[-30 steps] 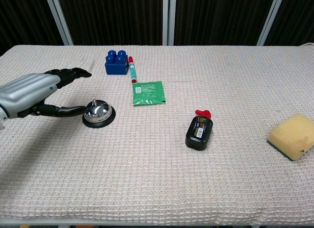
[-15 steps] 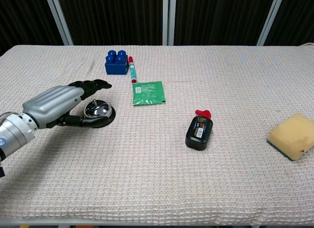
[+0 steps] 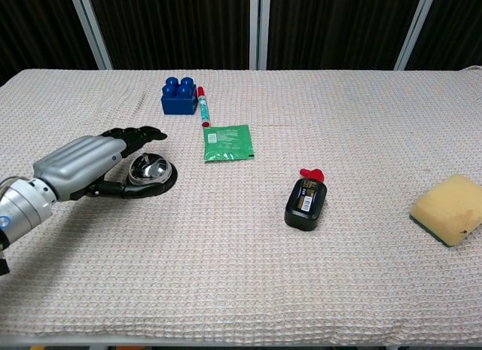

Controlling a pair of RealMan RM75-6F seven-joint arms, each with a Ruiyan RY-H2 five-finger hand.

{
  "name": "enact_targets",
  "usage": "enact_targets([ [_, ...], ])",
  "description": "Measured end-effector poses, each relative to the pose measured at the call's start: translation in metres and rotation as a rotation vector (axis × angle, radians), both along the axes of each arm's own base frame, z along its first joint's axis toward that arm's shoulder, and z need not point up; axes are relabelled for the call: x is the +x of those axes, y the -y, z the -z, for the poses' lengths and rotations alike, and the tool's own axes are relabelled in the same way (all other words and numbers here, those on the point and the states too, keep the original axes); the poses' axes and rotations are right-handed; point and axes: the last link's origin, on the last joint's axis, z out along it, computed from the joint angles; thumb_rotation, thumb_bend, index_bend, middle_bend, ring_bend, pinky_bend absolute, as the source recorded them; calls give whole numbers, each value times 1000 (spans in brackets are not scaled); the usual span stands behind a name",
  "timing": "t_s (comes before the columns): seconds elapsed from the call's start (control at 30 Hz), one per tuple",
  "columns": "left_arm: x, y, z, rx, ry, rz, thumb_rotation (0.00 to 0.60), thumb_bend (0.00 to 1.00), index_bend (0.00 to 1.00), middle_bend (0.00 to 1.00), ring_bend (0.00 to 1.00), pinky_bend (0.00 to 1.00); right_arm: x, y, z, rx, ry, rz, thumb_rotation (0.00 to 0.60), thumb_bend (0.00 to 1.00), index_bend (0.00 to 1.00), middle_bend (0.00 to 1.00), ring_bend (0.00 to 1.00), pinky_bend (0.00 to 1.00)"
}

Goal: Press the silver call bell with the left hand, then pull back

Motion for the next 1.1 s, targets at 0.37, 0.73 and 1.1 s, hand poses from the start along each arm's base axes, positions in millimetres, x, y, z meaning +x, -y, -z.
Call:
enact_targets([
  [0.37, -10, 12, 13, -74, -56, -27, 60, 0, 0, 0, 0, 0, -1, 0, 0, 1, 0, 4, 600, 287, 0, 0, 0, 0],
  [0.73, 2, 7, 1, -25, -14, 5, 58, 0, 0, 0, 0, 0, -1, 0, 1, 3, 2, 3, 600, 287, 0, 0, 0, 0],
  [1.1, -11, 10, 8, -66, -56, -38, 57, 0, 0, 0, 0, 0, -1, 0, -1, -5, -1, 1, 600, 286, 0, 0, 0, 0],
])
